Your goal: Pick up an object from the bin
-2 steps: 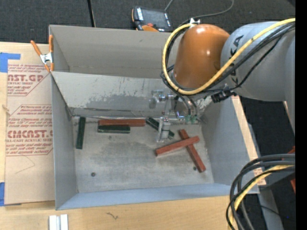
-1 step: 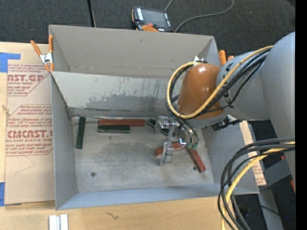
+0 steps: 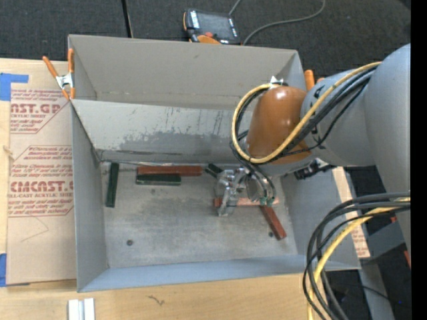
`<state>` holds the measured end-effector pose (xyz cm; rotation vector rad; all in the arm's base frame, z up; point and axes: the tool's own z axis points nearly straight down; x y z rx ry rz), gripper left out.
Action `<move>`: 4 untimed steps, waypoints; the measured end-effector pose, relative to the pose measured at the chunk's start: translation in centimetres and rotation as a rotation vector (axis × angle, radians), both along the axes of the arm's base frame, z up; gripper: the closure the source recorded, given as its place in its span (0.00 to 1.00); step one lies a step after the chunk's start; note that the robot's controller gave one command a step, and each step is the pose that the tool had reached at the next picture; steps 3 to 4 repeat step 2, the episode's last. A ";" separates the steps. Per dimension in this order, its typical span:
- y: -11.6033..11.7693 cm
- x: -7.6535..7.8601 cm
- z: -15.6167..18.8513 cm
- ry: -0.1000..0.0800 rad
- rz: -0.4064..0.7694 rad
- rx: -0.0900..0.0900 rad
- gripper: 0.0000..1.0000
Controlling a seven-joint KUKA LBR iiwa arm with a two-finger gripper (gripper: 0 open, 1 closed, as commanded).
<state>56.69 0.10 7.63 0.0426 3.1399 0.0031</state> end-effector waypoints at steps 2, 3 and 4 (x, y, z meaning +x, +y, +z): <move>0.6 2.5 17.8 -0.010 -0.018 -0.001 1.00; 0.6 2.5 17.8 -0.010 -0.018 -0.001 1.00; 0.6 2.5 17.8 -0.010 -0.018 -0.001 1.00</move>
Offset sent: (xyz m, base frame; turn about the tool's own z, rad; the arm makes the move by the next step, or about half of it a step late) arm 0.0039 0.0010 0.0972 0.0181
